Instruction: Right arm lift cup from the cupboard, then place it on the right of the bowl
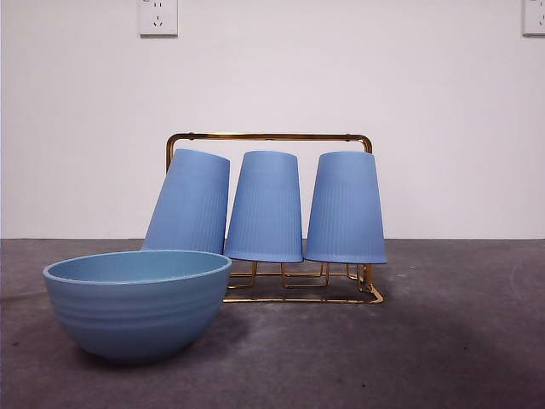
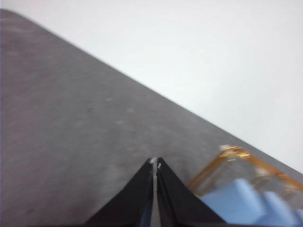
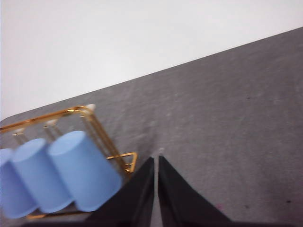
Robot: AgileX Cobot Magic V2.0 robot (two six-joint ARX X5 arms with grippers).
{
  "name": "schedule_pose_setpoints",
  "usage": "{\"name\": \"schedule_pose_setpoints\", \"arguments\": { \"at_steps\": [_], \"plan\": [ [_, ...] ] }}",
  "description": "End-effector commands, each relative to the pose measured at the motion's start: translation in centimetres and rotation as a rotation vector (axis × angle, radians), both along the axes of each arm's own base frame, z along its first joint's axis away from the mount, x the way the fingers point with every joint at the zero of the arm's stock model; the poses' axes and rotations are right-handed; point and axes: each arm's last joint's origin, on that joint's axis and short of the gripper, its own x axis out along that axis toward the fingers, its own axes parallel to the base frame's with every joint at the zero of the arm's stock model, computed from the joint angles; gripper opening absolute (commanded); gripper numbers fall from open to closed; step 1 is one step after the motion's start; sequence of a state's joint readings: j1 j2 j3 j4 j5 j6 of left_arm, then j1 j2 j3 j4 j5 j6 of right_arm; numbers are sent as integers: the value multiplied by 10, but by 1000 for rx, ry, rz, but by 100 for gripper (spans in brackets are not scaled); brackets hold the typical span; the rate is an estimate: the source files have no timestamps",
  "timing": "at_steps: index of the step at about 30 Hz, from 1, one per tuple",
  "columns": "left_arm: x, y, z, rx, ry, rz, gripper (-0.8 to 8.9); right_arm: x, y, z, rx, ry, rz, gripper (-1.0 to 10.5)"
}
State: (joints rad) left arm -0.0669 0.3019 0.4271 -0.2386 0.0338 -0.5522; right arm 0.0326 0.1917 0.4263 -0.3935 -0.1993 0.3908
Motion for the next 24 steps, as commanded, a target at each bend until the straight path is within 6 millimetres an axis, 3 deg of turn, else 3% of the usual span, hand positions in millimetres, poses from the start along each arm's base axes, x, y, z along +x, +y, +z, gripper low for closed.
{"name": "schedule_pose_setpoints", "arguments": {
  "at_steps": [1,7,12,18,24],
  "plan": [
    [7,-3,37,33,8,-73,10,-2,2,27,16,20,48,12],
    [31,-12,87,45,52,-241,10,-1,4,64,-15,50,139,12],
    [50,-24,109,55,93,-390,10,5,7,87,-49,79,270,12],
    [69,-43,116,130,185,-655,10,17,14,95,-86,142,489,12],
    [78,-57,105,235,235,-852,10,30,21,89,-77,201,644,12]
  ]
}}
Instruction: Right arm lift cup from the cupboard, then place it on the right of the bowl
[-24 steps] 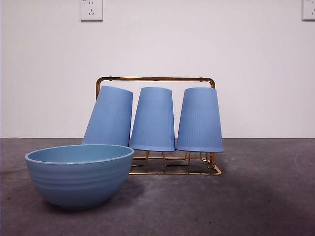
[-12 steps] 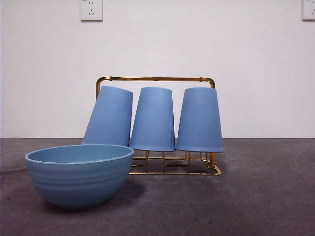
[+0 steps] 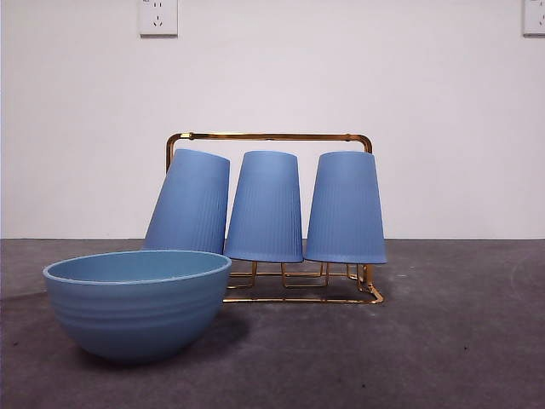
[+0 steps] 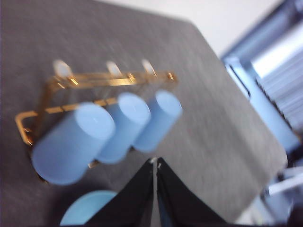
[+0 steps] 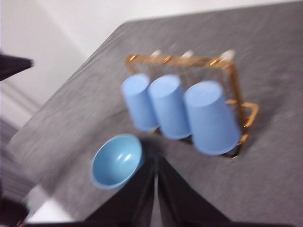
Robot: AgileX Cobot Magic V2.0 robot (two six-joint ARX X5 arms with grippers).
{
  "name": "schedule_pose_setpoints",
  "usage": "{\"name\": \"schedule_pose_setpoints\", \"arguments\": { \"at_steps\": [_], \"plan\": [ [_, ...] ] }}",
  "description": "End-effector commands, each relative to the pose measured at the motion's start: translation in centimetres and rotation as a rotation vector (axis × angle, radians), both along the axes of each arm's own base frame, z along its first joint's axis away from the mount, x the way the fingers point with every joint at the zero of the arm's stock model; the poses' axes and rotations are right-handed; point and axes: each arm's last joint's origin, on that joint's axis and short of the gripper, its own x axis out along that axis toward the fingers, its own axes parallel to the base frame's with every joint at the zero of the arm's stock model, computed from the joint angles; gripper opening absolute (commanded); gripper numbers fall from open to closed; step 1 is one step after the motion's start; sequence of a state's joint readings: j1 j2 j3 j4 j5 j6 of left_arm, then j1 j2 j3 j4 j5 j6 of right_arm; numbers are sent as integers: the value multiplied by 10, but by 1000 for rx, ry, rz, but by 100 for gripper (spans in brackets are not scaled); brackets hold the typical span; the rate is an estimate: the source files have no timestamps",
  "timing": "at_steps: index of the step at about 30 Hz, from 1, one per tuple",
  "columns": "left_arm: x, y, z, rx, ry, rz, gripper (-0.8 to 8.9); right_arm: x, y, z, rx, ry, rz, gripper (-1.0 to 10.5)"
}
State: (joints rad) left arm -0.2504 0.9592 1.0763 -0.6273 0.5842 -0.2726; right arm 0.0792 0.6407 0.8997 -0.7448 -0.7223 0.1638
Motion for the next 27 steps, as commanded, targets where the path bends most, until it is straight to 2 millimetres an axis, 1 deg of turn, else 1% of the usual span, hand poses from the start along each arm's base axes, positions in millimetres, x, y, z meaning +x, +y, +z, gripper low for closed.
{"name": "schedule_pose_setpoints", "arguments": {
  "at_steps": [1,5,7,8,10,12,13,16,17,19,24,27],
  "plan": [
    [2,-5,0,84,-72,-103,10,4,2,0,-34,-10,47,12],
    [3,-8,-5,136,-79,-155,15,7,4,-2,-42,4,63,13],
    [3,-9,-6,141,-79,-162,56,7,4,-1,-44,3,63,41],
    [3,-9,-6,140,-79,-162,91,7,4,-1,-45,3,62,84],
    [3,-9,-6,140,-80,-162,188,7,4,-1,-48,2,56,209],
    [3,-9,-6,140,-80,-162,274,8,4,-2,-54,1,45,295],
    [3,-9,-6,140,-80,-162,348,8,4,-1,-58,-1,38,353],
    [3,-9,-5,140,-82,-161,495,8,4,-1,-58,-9,36,452],
    [3,-9,-5,139,-84,-161,525,8,4,-1,-58,-12,36,471],
    [3,-9,-5,138,-92,-160,552,9,4,0,-58,-18,36,491],
    [4,-9,-4,136,-97,-160,556,9,4,0,-25,15,36,490],
    [4,-9,-4,136,-96,-160,556,16,7,-3,-21,82,32,490]
  ]
}}
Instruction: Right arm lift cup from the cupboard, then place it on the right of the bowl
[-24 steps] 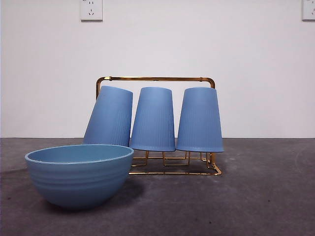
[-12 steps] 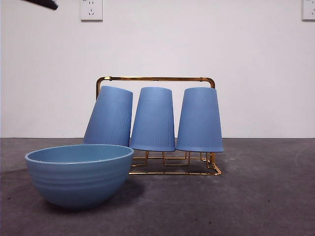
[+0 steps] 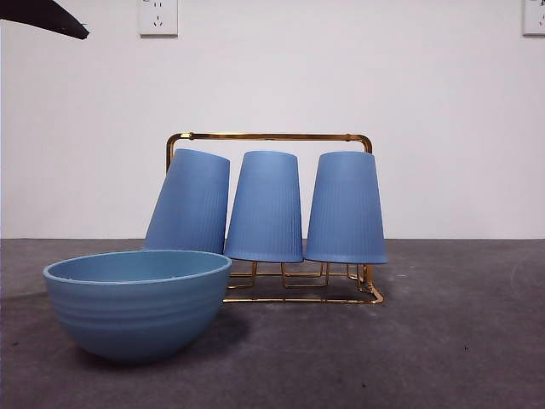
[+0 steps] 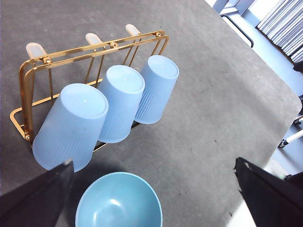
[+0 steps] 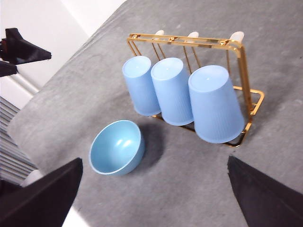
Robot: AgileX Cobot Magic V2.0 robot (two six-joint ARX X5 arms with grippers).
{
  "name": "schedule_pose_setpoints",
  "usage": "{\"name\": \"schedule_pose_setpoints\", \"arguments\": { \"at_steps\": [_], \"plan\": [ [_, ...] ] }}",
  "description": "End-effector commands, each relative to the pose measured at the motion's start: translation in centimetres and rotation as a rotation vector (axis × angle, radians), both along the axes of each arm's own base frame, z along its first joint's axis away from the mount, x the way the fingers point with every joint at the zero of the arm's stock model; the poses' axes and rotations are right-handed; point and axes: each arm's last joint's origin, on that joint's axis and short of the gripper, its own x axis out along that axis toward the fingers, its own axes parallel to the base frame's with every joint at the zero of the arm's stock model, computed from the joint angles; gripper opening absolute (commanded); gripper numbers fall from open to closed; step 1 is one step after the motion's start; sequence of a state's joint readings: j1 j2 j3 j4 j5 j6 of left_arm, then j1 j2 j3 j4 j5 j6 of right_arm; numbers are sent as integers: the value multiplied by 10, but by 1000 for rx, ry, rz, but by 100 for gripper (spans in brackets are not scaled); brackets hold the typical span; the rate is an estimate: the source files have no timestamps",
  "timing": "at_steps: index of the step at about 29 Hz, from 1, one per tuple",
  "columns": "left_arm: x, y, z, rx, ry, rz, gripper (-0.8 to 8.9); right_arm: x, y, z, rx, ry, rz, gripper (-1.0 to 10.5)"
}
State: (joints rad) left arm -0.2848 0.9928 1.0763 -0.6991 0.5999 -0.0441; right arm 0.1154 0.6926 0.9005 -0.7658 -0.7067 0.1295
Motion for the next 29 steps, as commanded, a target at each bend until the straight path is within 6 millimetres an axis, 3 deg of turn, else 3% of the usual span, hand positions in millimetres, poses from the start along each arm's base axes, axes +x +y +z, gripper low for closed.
{"name": "schedule_pose_setpoints", "arguments": {
  "at_steps": [1,10,17,20,25,29],
  "plan": [
    [1,-1,7,-6,-32,-14,556,10,4,2,4,62,-4,490],
    [0,-3,6,-7,-18,-19,555,67,33,8,-196,259,-26,490],
    [-2,-7,5,-3,-6,-42,555,123,73,15,-389,299,-16,490],
    [-3,-8,5,-1,-7,-51,554,155,102,18,-477,343,15,490],
    [-3,-8,5,0,-5,-52,554,198,142,7,-602,432,36,490],
    [-3,-8,4,2,1,-52,554,217,158,-8,-671,464,21,490]
  ]
}}
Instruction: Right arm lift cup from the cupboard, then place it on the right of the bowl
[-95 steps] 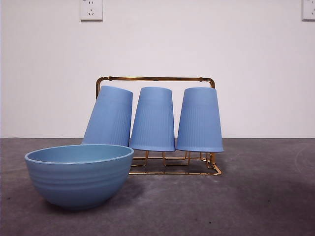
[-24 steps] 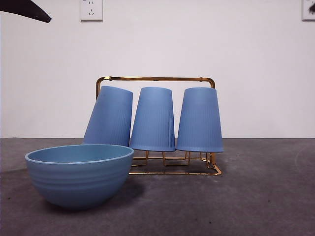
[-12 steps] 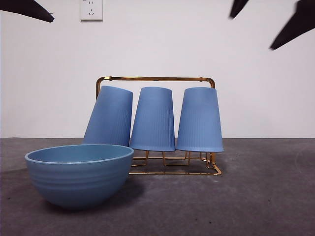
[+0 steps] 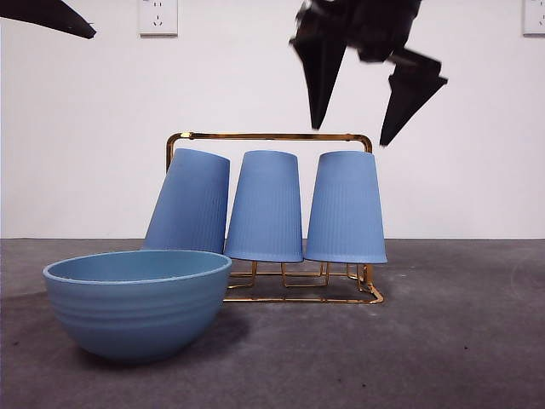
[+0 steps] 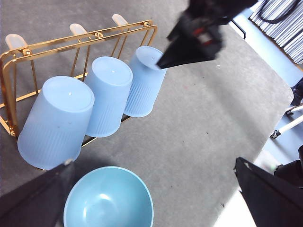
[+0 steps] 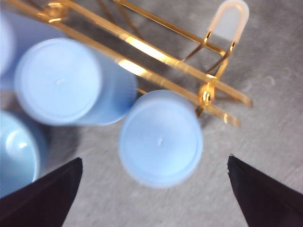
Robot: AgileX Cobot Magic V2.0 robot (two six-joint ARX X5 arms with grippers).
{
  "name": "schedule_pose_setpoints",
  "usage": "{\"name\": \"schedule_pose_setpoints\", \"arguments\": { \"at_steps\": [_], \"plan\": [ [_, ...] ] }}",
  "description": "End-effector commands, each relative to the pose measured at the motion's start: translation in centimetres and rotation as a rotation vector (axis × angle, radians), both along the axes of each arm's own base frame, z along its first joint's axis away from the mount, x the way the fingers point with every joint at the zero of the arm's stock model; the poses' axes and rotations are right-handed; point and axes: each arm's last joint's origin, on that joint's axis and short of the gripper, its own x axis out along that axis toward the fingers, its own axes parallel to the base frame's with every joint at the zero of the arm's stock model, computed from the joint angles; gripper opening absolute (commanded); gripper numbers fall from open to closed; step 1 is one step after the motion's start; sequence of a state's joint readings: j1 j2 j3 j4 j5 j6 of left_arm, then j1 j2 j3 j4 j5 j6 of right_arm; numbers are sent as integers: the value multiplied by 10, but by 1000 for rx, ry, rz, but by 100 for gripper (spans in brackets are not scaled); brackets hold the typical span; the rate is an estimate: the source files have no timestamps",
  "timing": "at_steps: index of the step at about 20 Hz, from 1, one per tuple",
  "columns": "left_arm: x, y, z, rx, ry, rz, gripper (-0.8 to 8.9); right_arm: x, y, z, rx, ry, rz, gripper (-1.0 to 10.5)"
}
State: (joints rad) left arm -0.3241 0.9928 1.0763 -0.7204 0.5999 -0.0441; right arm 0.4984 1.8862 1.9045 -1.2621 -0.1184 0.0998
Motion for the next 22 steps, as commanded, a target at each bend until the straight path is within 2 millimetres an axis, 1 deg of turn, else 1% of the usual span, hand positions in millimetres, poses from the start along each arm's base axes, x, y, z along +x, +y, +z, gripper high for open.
{"name": "schedule_pose_setpoints", "arguments": {
  "at_steps": [1,6,10,12,13,17,20,22],
  "plan": [
    [1,-1,6,-5,-19,-13,555,8,9,-6,-18,-2,14,490],
    [1,-1,6,-4,-20,-14,554,17,13,-22,-39,36,12,490],
    [1,-1,5,-2,-17,-14,555,21,15,-34,-58,72,10,462],
    [0,-1,4,2,-6,-15,554,22,16,-39,-67,88,10,367],
    [0,-1,4,5,-1,-15,555,23,16,-38,-65,86,7,332],
    [-1,-1,3,8,5,-16,555,22,16,-39,-65,95,-12,267],
    [0,-1,3,9,4,-14,554,21,15,-34,-63,83,-18,266],
    [0,-1,3,15,4,-6,554,19,14,-24,-48,59,-21,265]
  ]
}}
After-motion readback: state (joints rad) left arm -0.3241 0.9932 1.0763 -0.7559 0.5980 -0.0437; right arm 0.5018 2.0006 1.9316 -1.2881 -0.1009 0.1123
